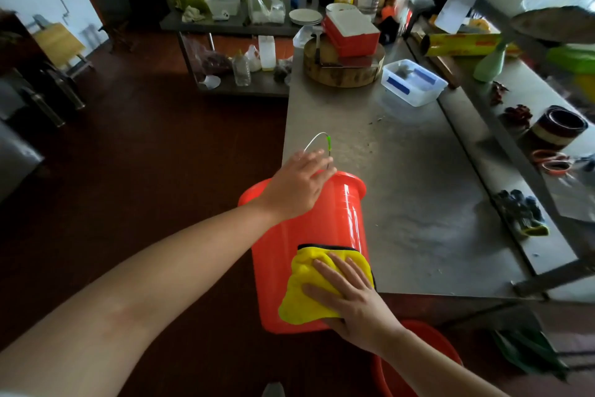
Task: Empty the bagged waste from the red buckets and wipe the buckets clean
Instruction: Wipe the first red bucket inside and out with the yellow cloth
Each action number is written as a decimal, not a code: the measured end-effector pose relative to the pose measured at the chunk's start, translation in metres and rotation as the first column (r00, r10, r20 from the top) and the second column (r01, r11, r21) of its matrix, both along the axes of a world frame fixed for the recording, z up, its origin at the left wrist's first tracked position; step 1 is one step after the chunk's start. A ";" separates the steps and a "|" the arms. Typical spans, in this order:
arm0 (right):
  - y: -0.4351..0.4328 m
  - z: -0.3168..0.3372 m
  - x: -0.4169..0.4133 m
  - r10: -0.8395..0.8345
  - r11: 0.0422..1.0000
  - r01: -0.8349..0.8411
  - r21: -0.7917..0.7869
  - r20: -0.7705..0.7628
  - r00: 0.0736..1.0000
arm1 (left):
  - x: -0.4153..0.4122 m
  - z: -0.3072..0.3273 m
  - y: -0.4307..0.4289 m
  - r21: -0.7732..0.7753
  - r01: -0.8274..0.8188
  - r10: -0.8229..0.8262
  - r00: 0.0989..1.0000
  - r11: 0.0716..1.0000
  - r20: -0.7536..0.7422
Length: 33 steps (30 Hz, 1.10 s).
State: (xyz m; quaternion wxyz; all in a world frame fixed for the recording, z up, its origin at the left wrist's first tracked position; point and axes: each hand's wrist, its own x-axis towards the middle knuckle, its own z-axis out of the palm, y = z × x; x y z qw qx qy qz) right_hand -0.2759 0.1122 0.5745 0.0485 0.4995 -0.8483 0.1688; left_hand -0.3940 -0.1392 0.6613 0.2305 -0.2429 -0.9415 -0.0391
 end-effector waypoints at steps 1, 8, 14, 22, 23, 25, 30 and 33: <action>-0.005 0.002 0.003 -0.001 1.000 0.001 0.013 0.000 1.000 | -0.006 0.003 0.013 -0.032 0.013 -0.011 0.998 0.999 0.065; -0.042 0.011 0.021 -0.028 0.993 0.027 0.113 0.006 1.000 | -0.034 0.003 0.055 -0.272 -0.215 0.310 0.871 0.938 0.381; -0.031 0.009 0.017 -0.159 0.987 0.161 -0.001 0.149 0.976 | -0.041 0.008 0.032 -0.161 -0.340 0.373 0.781 0.927 0.501; -0.034 0.023 -0.019 -0.399 0.909 0.411 -0.064 0.141 0.906 | -0.024 0.013 0.028 0.243 -0.226 0.075 0.858 0.943 0.508; -0.036 0.027 -0.025 -0.431 0.898 0.439 -0.041 0.128 0.893 | -0.023 0.013 0.027 0.296 -0.218 0.048 0.870 0.930 0.491; -0.039 0.034 -0.035 -0.477 0.878 0.479 0.007 0.106 0.872 | -0.020 0.013 0.024 0.402 -0.208 0.002 0.889 0.891 0.457; -0.054 0.046 -0.050 -0.515 0.855 0.509 0.099 0.044 0.856 | -0.012 0.006 0.016 0.476 -0.231 -0.038 0.871 0.849 0.491; -0.065 0.050 -0.061 -0.534 0.840 0.525 0.137 0.043 0.844 | -0.012 0.004 0.007 0.414 -0.253 -0.034 0.819 0.874 0.572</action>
